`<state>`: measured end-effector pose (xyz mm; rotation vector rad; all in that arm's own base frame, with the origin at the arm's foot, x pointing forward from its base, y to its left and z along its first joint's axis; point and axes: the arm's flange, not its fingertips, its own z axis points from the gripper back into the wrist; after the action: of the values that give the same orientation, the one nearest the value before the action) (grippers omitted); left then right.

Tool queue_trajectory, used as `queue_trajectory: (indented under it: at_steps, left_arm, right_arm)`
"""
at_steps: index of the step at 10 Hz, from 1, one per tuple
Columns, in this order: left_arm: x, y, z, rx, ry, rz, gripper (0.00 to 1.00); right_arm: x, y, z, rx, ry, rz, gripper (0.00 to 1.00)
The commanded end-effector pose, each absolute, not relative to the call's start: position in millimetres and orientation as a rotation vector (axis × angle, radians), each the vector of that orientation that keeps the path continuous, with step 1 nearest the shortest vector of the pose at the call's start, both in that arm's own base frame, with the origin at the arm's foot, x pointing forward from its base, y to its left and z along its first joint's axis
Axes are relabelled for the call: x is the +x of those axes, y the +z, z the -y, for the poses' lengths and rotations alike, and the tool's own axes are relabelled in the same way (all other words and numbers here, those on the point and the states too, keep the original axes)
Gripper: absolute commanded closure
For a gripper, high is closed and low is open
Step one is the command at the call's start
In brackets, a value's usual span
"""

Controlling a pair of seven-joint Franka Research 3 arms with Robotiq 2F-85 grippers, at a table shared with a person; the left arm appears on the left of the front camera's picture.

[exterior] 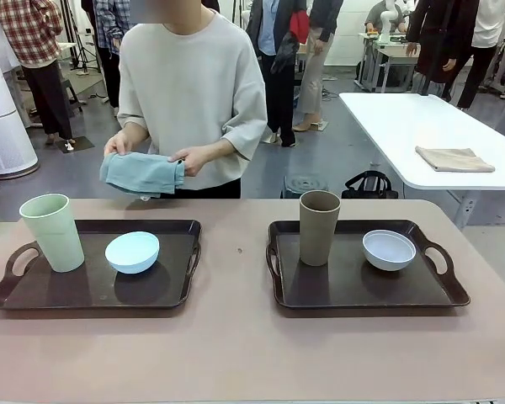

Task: Set up a tray with a mat and arrange the tableware.
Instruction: Pick up the Picnic Bowl and Reusable plastic cup from the Handle tray in front of the human's position and hold them in the air.

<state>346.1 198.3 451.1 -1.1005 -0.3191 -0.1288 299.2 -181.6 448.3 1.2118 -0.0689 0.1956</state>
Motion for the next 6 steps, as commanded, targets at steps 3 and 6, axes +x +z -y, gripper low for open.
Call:
queue_trajectory:
  at_steps: [3,6]
  left_arm:
    - [347.2,453.0,-198.5,-1.120,-0.127,0.332,0.00]
    - [347.2,453.0,-198.5,-1.120,-0.127,0.332,0.00]
  right_arm:
    - [299.4,447.7,182.0,1.231,0.207,0.078,0.00]
    - [299.4,447.7,182.0,1.231,0.207,0.078,0.00]
